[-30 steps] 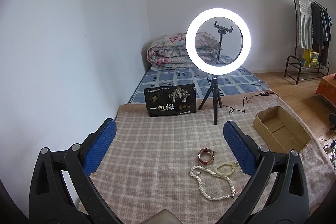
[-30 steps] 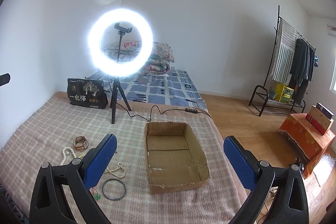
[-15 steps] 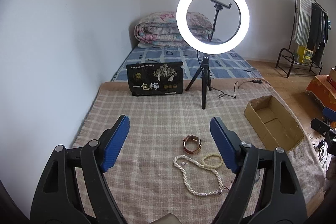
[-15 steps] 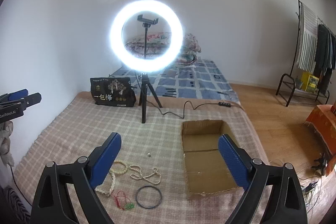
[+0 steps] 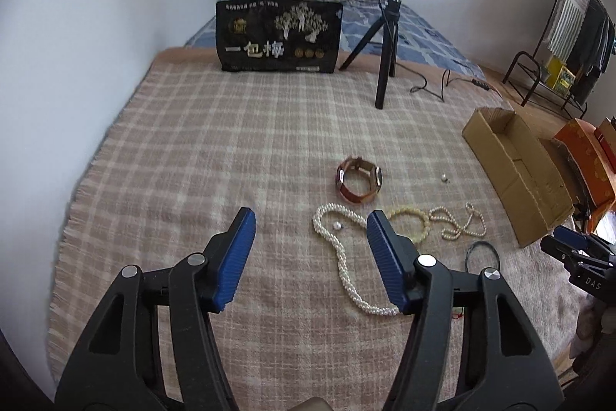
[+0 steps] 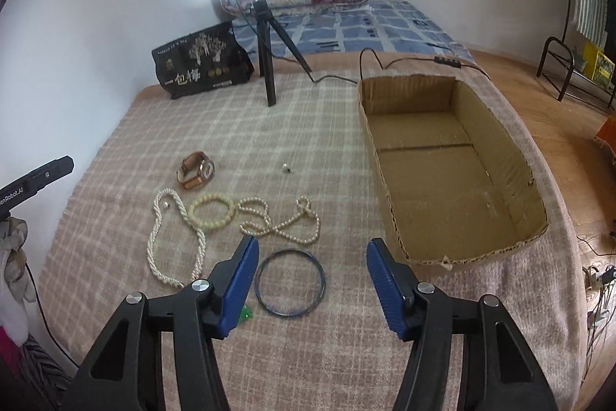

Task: Organize jewelry
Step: 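Lower both tools toward the jewelry on the blanket, then grasp the twisted pearl necklace with the left tool while the right tool grasps the dark bangle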

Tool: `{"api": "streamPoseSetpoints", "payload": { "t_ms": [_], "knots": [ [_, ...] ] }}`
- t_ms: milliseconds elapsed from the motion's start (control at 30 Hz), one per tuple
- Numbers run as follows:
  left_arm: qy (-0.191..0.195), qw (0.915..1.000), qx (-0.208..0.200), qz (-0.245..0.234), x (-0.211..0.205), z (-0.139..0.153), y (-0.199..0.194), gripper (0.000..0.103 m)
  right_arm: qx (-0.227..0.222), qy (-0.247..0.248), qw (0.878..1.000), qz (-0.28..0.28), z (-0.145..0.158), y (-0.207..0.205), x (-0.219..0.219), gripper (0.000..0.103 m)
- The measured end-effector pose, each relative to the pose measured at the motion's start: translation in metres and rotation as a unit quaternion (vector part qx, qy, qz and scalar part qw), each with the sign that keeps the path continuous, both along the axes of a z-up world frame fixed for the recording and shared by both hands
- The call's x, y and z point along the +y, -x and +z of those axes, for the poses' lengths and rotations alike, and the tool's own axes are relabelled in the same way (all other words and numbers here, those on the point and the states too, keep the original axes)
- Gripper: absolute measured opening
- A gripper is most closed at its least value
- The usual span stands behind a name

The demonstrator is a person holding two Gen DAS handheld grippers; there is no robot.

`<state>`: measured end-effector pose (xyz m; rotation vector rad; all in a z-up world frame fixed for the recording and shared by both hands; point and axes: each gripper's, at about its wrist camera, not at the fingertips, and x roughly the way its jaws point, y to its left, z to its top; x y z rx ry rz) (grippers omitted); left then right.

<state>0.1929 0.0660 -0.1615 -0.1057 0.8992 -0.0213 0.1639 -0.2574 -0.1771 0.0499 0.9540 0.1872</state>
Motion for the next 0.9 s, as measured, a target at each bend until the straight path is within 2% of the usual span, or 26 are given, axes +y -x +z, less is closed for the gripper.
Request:
{"api": "streamPoseSetpoints", "payload": {
  "t_ms": [200, 267, 400, 567, 733, 900],
  "knots": [
    [0.012, 0.9988, 0.044, -0.017, -0.013, -0.031, -0.007, 0.06, 0.04, -0.014, 0.999, -0.011, -0.028, -0.002, -0.007, 0.053],
    [0.011, 0.9982, 0.055, -0.024, -0.021, -0.04, -0.007, 0.06, 0.048, -0.008, 0.999, -0.016, -0.035, -0.003, -0.008, 0.048],
    [0.021, 0.9957, 0.085, -0.03, -0.028, -0.058, -0.011, 0.06, 0.056, 0.004, 0.998, -0.023, -0.047, -0.006, -0.008, 0.047],
    [0.014, 0.9933, 0.112, -0.022, -0.029, -0.081, -0.012, 0.06, 0.07, 0.005, 0.997, -0.028, -0.06, -0.005, -0.012, 0.047],
    [0.018, 0.9925, 0.121, -0.002, -0.023, -0.09, -0.018, 0.06, 0.076, -0.005, 0.997, -0.028, -0.065, -0.006, -0.011, 0.047],
    [0.023, 0.9911, 0.131, 0.0, -0.026, -0.097, -0.023, 0.059, 0.078, 0.002, 0.997, -0.021, -0.071, -0.011, -0.003, 0.047]
  ]
}}
